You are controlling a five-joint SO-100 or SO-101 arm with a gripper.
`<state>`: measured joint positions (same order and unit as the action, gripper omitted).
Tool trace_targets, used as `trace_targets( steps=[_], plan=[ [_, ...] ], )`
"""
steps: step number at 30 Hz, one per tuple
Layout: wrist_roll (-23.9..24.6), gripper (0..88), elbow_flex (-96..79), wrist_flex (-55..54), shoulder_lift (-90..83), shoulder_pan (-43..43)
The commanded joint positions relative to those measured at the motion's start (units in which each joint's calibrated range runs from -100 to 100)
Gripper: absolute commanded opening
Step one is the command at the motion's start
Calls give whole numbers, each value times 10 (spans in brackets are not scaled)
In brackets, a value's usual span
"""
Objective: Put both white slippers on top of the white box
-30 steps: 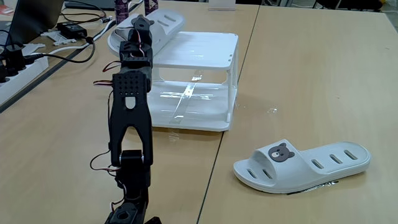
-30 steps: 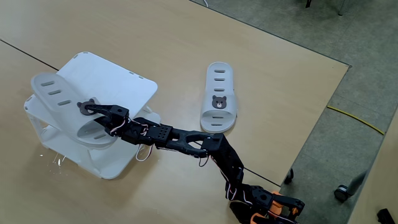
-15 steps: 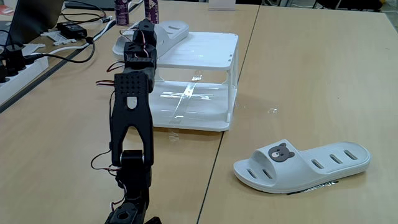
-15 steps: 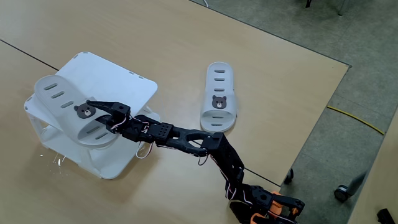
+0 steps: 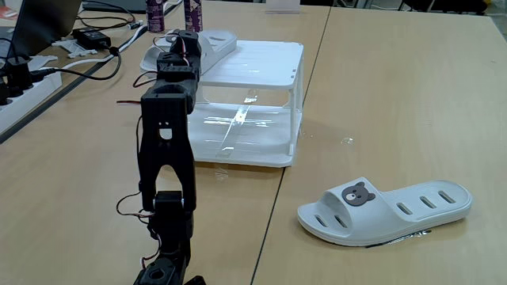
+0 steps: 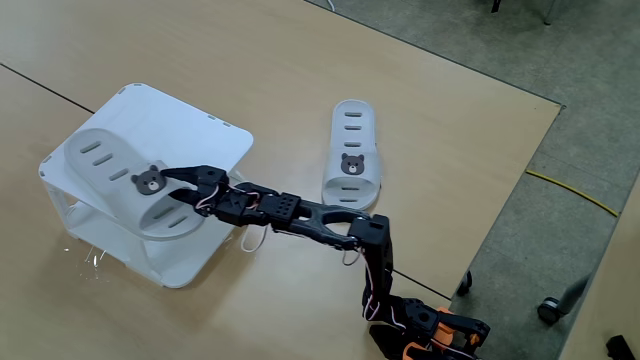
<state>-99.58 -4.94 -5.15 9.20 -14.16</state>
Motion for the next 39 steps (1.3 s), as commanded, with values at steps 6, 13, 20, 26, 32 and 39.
trace_targets(
  steps=[6, 13, 20, 26, 32, 39],
  plan=[
    [-4, 129, -28, 43, -113, -11],
    [-4, 128, 66, 58, -57, -8],
    [-4, 127, 263, 61, 83, -19],
    [-4, 127, 367, 60, 161, -16],
    [-4, 127, 287, 157, 98, -20],
    [-4, 127, 274, 219, 44, -21]
  ],
)
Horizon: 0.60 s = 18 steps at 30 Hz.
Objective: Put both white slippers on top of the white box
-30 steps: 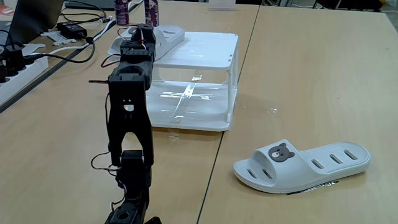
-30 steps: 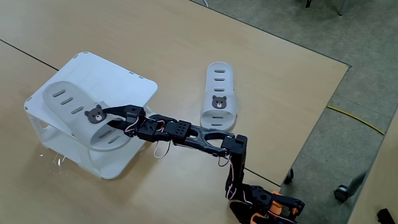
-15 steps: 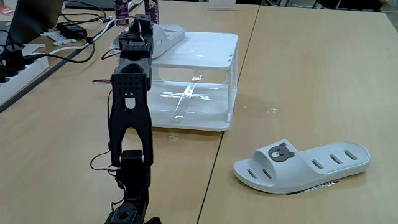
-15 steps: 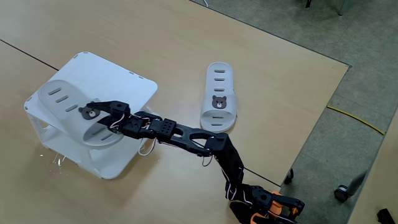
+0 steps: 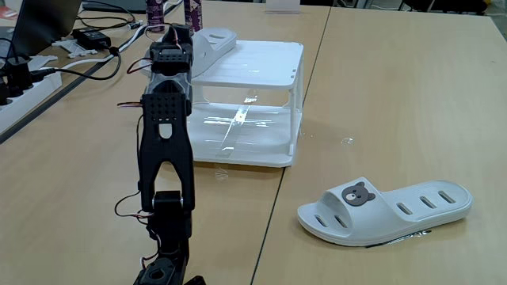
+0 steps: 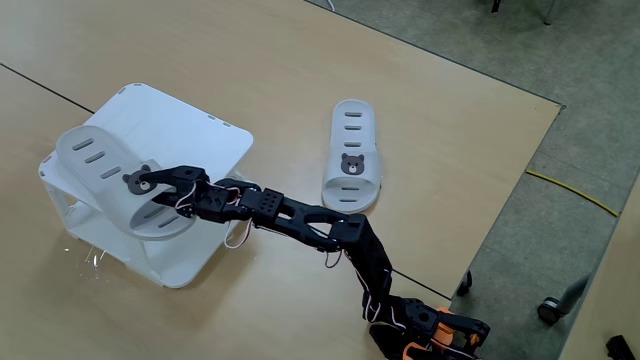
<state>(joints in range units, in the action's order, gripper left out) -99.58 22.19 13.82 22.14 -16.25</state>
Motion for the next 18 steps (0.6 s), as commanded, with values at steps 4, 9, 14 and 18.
trace_targets(
  steps=[4, 9, 14, 18],
  plan=[
    [-4, 127, -45, 50, -130, -1],
    [-4, 133, -142, 50, -221, -1],
    [-4, 133, -232, 50, -319, -1],
    [-4, 133, -340, 49, -433, 39]
  ],
)
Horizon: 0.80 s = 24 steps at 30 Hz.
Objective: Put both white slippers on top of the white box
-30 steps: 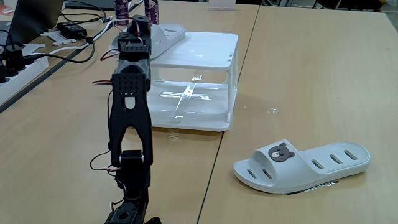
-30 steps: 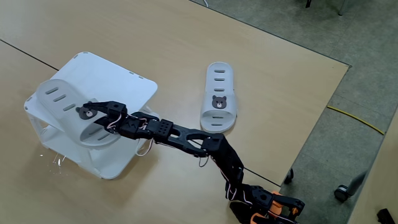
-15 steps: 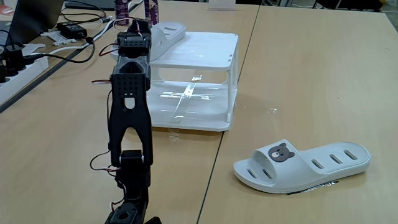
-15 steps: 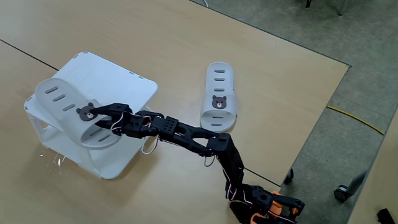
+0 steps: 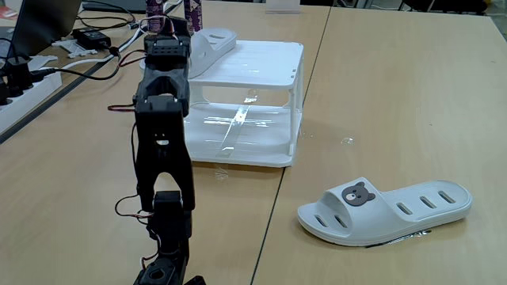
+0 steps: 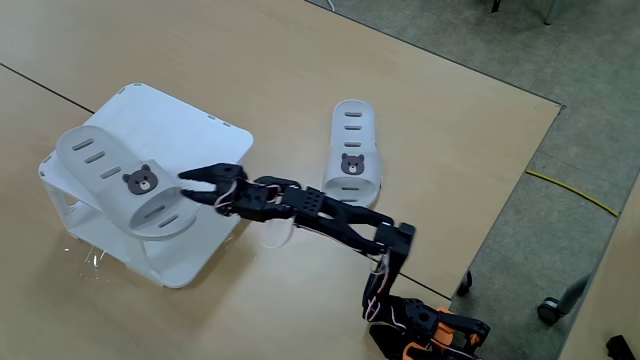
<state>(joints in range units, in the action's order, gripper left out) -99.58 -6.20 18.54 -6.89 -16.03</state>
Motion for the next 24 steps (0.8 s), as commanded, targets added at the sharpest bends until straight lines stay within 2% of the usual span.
trace_targets(
  steps=[1, 3, 8, 12, 13, 15, 16, 24],
  plan=[
    [-4, 133, -89, 2, -176, 60],
    [-4, 134, -183, 0, -251, 109],
    [-4, 135, -369, -3, -392, 167],
    [-4, 126, -503, -3, -452, 266],
    [-4, 118, -529, -3, -470, 272],
    [-4, 21, -583, -3, -510, 274],
    [-4, 5, -611, -3, -526, 273],
    [-4, 8, -774, -3, -557, 358]
  ],
)
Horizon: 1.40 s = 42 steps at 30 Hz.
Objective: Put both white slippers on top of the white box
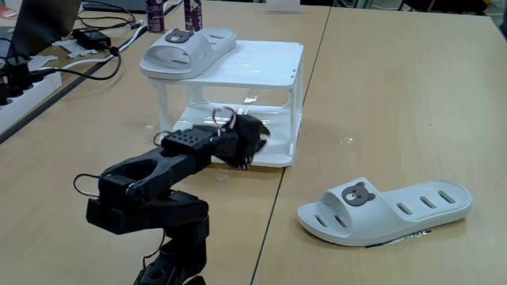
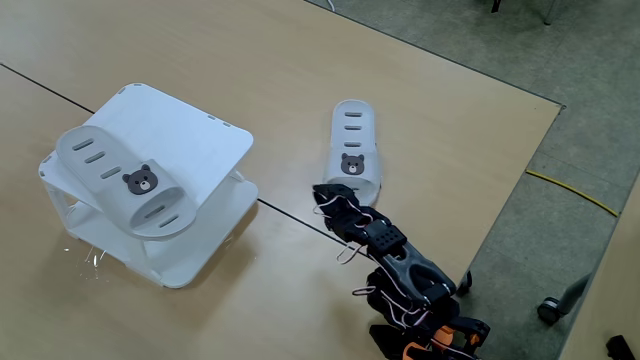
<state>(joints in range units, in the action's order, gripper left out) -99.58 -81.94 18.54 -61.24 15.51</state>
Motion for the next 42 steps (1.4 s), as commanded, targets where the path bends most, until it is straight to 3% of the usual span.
trace_targets(
  steps=[1, 8, 19, 22, 25, 35, 38, 42],
  plan=[
    [-4, 8, -25, -4, -4, 55],
    [-4, 8, -28, -24, 133, 98],
    [-4, 8, -167, -515, 278, 134],
    [-4, 21, -166, -587, 296, 133],
    [-4, 83, -166, -600, 322, 135],
    [-4, 97, -65, -631, 482, 159],
    [-4, 174, -28, -631, 498, 168],
    [-4, 188, 1, -631, 520, 171]
  ],
)
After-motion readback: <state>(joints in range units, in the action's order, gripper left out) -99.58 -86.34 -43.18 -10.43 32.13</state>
